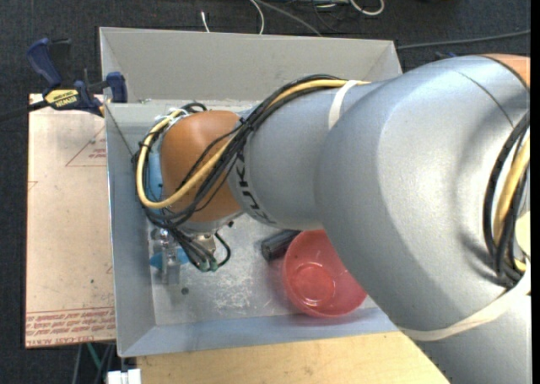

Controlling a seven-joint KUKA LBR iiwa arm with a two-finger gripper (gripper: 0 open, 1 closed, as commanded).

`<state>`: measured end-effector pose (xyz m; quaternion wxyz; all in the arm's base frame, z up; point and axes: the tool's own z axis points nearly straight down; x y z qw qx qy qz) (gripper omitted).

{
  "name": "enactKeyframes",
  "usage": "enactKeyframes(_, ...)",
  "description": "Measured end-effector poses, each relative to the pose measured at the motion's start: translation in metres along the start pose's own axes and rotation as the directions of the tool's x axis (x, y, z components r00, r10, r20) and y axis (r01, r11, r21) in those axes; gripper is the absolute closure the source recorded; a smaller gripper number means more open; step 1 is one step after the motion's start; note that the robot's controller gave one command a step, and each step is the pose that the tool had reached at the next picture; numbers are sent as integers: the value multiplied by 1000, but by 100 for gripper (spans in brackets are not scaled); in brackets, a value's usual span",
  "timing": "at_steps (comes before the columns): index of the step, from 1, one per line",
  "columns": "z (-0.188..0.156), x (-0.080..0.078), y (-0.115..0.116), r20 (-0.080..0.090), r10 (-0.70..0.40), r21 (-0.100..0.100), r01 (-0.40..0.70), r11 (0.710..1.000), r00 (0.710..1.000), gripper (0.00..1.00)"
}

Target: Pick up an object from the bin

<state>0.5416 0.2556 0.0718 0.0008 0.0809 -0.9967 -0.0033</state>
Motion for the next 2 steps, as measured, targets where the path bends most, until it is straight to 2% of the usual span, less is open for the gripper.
enactKeyframes(1, -50, -1, 1, 3, 0, -2, 0, 1000, 1000, 100)
enactKeyframes(2, -119, 0, 1, 1, 0, 0, 0, 1000, 1000, 100)
